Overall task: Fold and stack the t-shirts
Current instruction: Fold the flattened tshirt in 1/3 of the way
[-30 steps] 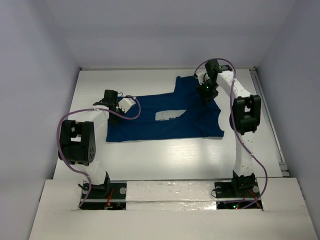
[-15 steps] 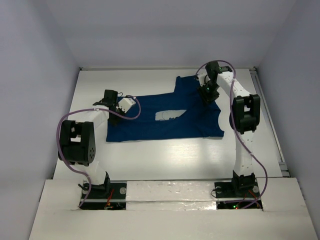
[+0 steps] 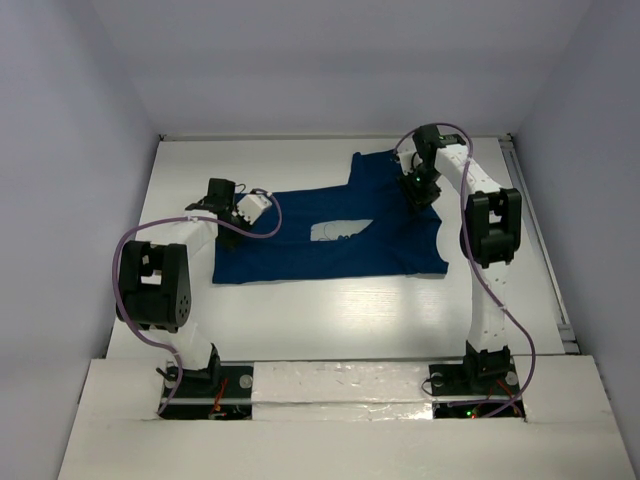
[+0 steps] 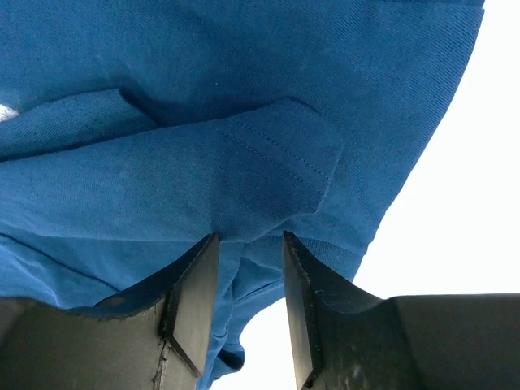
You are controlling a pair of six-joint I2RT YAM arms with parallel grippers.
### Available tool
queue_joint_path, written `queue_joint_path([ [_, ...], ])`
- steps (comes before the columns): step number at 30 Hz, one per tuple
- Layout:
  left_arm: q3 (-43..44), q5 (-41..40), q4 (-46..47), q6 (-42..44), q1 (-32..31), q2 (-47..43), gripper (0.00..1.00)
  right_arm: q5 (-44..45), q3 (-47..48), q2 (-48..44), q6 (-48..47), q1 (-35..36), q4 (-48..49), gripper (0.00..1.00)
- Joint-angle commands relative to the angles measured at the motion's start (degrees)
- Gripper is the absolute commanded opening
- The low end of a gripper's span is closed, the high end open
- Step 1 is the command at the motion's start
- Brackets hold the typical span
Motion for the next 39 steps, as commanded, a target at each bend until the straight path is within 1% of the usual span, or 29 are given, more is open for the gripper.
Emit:
queue_joint_path([
  [1, 1.4, 0.7, -0.4, -0.4, -0.2, -2.0, 0.21, -2.0, 1.9, -0.1, -0.3, -0.3, -0.3, 0.40],
  [5, 1.1, 0.5, -0.3, -0.1, -0.2, -1.8, 0.21, -4.9, 3.7, 0.9, -0.9, -0.3, -0.9, 0.34],
  [6, 1.1, 0.5, -0.3, -0.1, -0.2, -1.8, 0.21, -5.2, 4.4, 1.3, -0.9, -0.3, -1.2, 0.27],
  [8, 1.0, 0.5, -0.3, 0.0, -0.2, -1.8, 0.21, -5.9, 5.1, 1.9, -1.5, -0.3, -1.8, 0.22],
  [10, 1.0, 0.3, -0.2, 0.0, -0.2, -1.8, 0.21, -6.6, 5.8, 2.1, -1.6, -0.3, -1.8, 0.08],
  [12, 1.0, 0.0, 0.0, 0.0, -0.2, -1.8, 0.21, -6.4, 5.9, 1.7, -1.6, -0.3, -1.2, 0.00],
  [15, 0.9, -0.6, 0.4, 0.1, -0.2, -1.6, 0.20, -5.2, 6.0, 0.8, -1.6, -0.3, 0.4, 0.00],
  [22, 1.3, -0.7, 0.7, -0.6, -0.2, -1.1, 0.18, -5.3, 11.3, 1.2, -1.5, -0.3, 0.2, 0.00],
  [25, 1.1, -0.9, 0.6, -0.4, -0.2, -1.4, 0.18, -5.4, 13.8, 2.2, -1.9, -0.3, 0.1, 0.00],
  [30, 0.7, -0.9, 0.7, -0.2, -0.2, -1.7, 0.18, -7.4, 21.0, 7.0, -2.6, -0.3, -4.4, 0.00],
  [35, 0.2, -0.8, 1.1, -0.2, -0.2, -1.8, 0.18, -7.9, 19.2, 7.9, -5.8, 2.3, -5.7, 0.00],
  [39, 0.0, -0.9, 1.5, -0.2, -0.2, -1.6, 0.17, -5.8, 17.7, 8.3, -5.7, 3.7, -5.3, 0.00],
])
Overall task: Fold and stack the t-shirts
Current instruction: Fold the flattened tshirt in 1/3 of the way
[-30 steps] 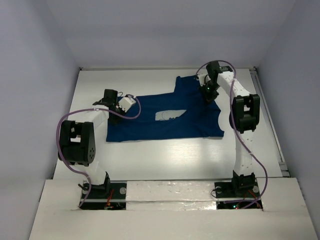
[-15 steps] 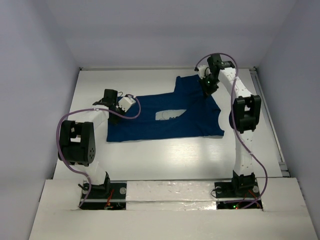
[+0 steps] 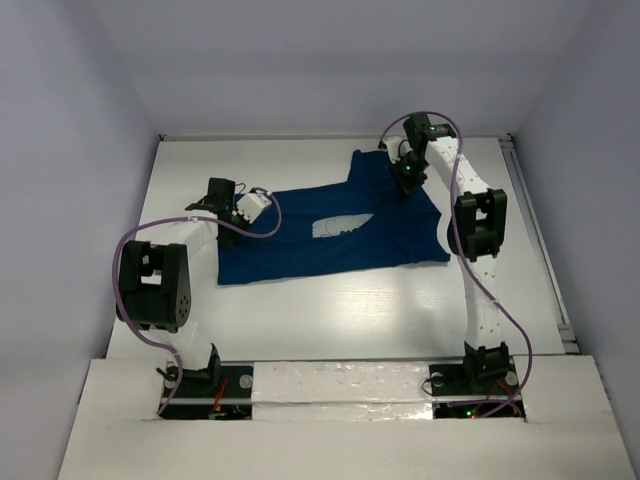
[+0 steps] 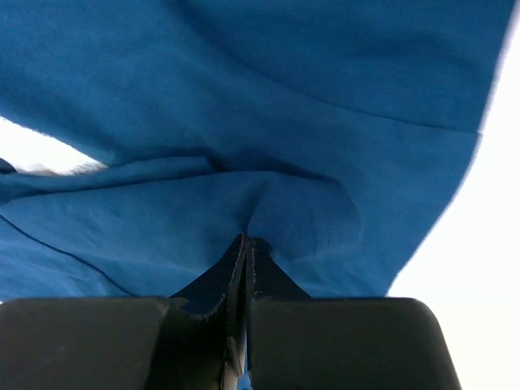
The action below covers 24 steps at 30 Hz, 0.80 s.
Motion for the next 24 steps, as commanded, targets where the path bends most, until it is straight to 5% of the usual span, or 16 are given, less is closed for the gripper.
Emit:
queue_joint_path([
  [1, -0.2, 0.0, 0.7, -0.3, -0.2, -1.6, 0.17, 0.9, 0.3, -0.4, -0.9, 2.1, -1.0, 0.05],
  [3, -0.3, 0.0, 0.9, -0.4, -0.2, -1.6, 0.17, 4.1, 1.0, 0.0, 0.0, 2.6, -1.8, 0.23],
  [7, -1.2, -0.3, 1.4, -0.7, -0.2, -2.9, 0.17, 15.2, -6.2, -4.5, 2.7, 4.0, 3.7, 0.36],
  [14, -1.5, 1.3, 2.2, -2.4, -0.2, -6.8, 0.18, 23.5, -19.7, -17.3, 6.0, 4.0, 11.1, 0.38],
  [24, -2.7, 0.5, 5.5, -3.8, -0.2, -5.0, 0.16, 17.2, -36.9, -29.2, 1.1, 5.0, 16.0, 0.37],
])
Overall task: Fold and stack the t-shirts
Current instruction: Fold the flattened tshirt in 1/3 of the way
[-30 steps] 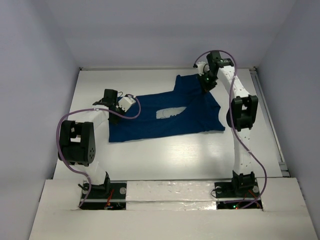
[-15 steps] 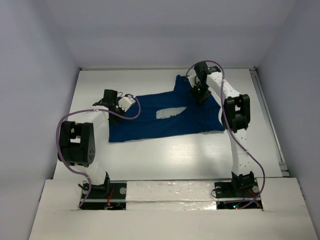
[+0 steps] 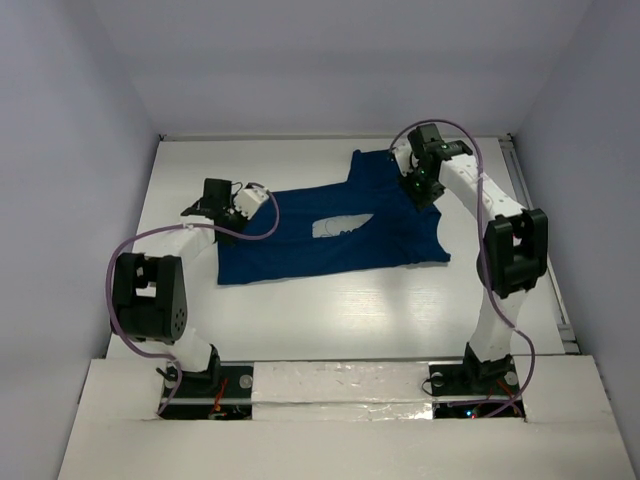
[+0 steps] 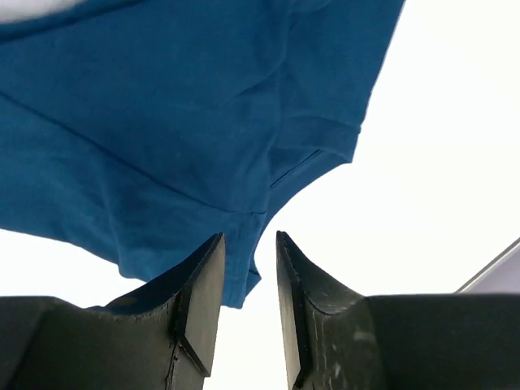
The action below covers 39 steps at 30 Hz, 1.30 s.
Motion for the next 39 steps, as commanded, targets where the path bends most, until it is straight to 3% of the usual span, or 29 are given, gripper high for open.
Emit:
queue_joint_path([
  [1, 0.0, 0.9, 2.5, -2.5, -0.2, -0.1, 0.15, -0.6, -2.1, -0.3, -2.1, 0.7, 5.4, 0.37],
  [6, 6.0, 0.8, 4.5, -7.6, -0.2, 3.4, 0.14, -3.7, 12.8, 5.7, 0.4, 0.7, 5.7, 0.39],
  [8, 8.7, 2.6, 4.0, -9.7, -0.2, 4.5, 0.13, -8.7, 18.9, 8.9, 1.6, 0.7, 2.0, 0.38],
  [10, 10.4, 4.2, 3.4, -10.9, -0.2, 6.5, 0.11, -13.5, 28.1, 14.8, 2.1, 0.7, -1.9, 0.30],
  [13, 13.1, 5.3, 1.8, -12.6, -0.2, 9.2, 0.07, -14.6, 32.0, 19.8, 2.6, 1.4, -7.6, 0.18],
  [16, 12.7, 6.5, 1.3, -12.9, -0.7, 10.3, 0.00, -13.7, 22.6, 17.3, 2.7, 1.9, -5.4, 0.12],
  [20, 8.7, 6.3, 3.1, -13.1, -1.8, 10.7, 0.00, -13.9, 11.5, 13.7, 2.7, 1.9, -2.2, 0.02],
  [24, 6.5, 6.4, 4.5, -13.6, -1.8, 11.3, 0.00, -12.6, 3.9, 11.4, 3.1, 1.9, 0.8, 0.02],
  [32, 4.0, 7.6, 4.4, -13.5, -1.8, 12.0, 0.00, -16.7, -0.5, 11.6, 2.4, 3.1, -0.5, 0.09],
  [39, 1.2, 4.6, 4.1, -12.0, -1.8, 12.4, 0.00, -14.1, -6.0, 10.3, 2.4, 4.9, -4.3, 0.03],
])
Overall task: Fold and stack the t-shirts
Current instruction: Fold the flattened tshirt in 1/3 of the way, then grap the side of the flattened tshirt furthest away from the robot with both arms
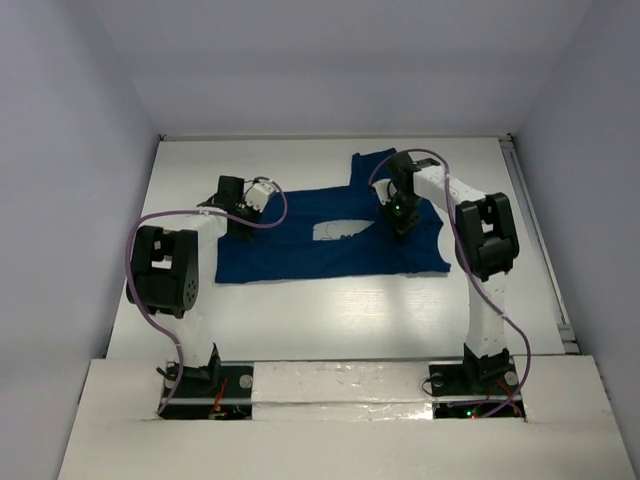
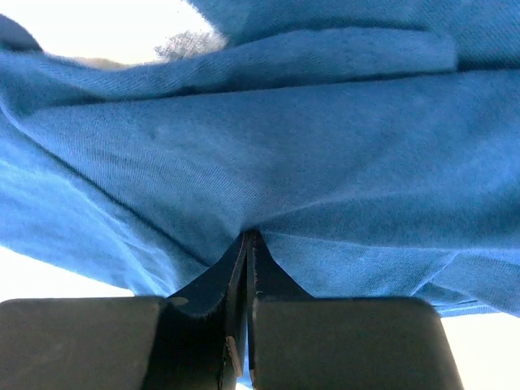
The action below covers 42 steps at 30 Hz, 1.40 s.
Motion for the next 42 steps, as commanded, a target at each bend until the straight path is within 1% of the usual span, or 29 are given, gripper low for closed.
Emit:
queue_joint_path([
  [1, -3.6, -2.2, -2.2, 1.2, 0.0, 0.4, 0.00, 2.9, -5.5, -2.9, -0.2, 2.6, -2.2, 0.03],
  [5, -7.2, -1.4, -3.2, 3.4, 0.0, -1.5, 0.00, 4.2, -12.9, -5.5, -0.8, 3.1, -1.1, 0.03],
  [6, -7.9, -0.3, -5.8, 6.3, 0.0, -1.8, 0.00, 5.5, -14.9, -6.3, -1.4, 3.1, -0.9, 0.02],
  [8, -9.4, -0.7, -6.8, 8.2, 0.0, -2.5, 0.00, 7.2, -17.9, -7.8, -2.0, 3.1, -0.5, 0.01],
  [9, -10.7, -1.4, -8.0, 10.5, 0.0, -2.6, 0.00, 8.5, -18.8, -8.4, -2.4, 3.1, -0.3, 0.01],
  [12, -12.4, -2.3, -10.9, 13.8, 0.0, -3.1, 0.00, 9.4, -22.3, -10.3, -4.1, 3.1, -0.2, 0.00],
  [14, -14.5, -2.3, -12.6, 17.8, 0.0, -3.8, 0.00, 9.4, -24.1, -10.9, -5.3, 3.1, 0.2, 0.00],
  [15, -15.1, -1.5, -14.8, 19.0, 0.0, -4.2, 0.00, 11.1, -25.8, -11.3, -5.5, 3.6, 0.5, 0.00],
  [17, -16.6, -1.0, -17.8, 23.1, 0.0, -4.8, 0.00, 11.3, -27.1, -11.4, -6.2, 3.6, 1.1, 0.00],
  [18, -16.7, 0.0, -20.8, 24.2, 0.0, -4.8, 0.00, 11.0, -27.7, -11.4, -6.6, 3.6, 1.2, 0.00],
  [20, -16.7, -0.2, -23.2, 26.2, 0.0, -4.3, 0.00, 10.8, -28.4, -11.6, -7.8, 4.2, 1.2, 0.00],
  [22, -15.9, -1.1, -24.0, 26.2, 0.0, -4.0, 0.00, 10.9, -28.5, -11.9, -9.3, 4.2, 0.9, 0.00],
  [24, -15.1, -2.7, -23.2, 24.9, 0.0, -3.5, 0.00, 12.6, -27.9, -12.4, -9.3, 4.2, 2.7, 0.05],
  [26, -13.9, -4.2, -21.2, 23.5, 0.0, -3.8, 0.00, 12.4, -26.1, -14.1, -9.2, 4.2, 3.6, 0.07],
  [27, -13.2, -3.6, -22.0, 23.2, 0.0, -3.7, 0.00, 11.5, -25.0, -14.9, -9.0, 4.2, 3.6, 0.10],
  [31, -8.1, -0.2, -26.7, 23.8, 0.0, -4.0, 0.00, 11.5, -18.3, -19.2, -8.2, 4.2, 1.8, 0.13],
  [32, -7.0, 0.5, -27.9, 24.2, 0.0, -4.7, 0.00, 11.7, -16.6, -20.3, -8.2, 4.2, 1.3, 0.16],
  [33, -5.9, 2.0, -30.5, 24.6, 0.0, -5.1, 0.00, 11.9, -12.8, -20.8, -8.0, 4.2, 0.7, 0.20],
  [34, -3.2, 2.8, -32.0, 25.9, 0.0, -5.4, 0.00, 12.1, -11.0, -21.3, -7.8, 4.2, 0.4, 0.23],
  [35, -1.6, 3.8, -33.8, 26.7, 0.0, -5.9, 0.00, 12.3, -9.0, -21.5, -7.8, 4.2, 0.1, 0.32],
  [36, -0.2, 5.2, -35.6, 27.4, 0.0, -5.8, 0.00, 12.0, -7.1, -21.9, -8.1, 4.2, -0.1, 0.35],
  [37, 3.1, 5.6, -38.3, 27.7, 0.0, -6.0, 0.00, 11.5, -3.6, -21.9, -8.3, 4.2, -0.2, 0.36],
  [39, 6.1, 7.1, -40.6, 28.1, 0.0, -6.1, 0.00, 11.5, -0.3, -21.3, -8.2, 4.2, -0.1, 0.38],
  [40, 9.1, 7.6, -41.1, 28.2, 0.0, -6.0, 0.00, 11.7, 3.1, -20.0, -7.9, 4.2, 0.1, 0.37],
  [42, 12.4, 9.5, -41.2, 26.9, 0.0, -5.3, 0.00, 12.3, 6.2, -17.9, -7.4, 4.2, 0.6, 0.36],
])
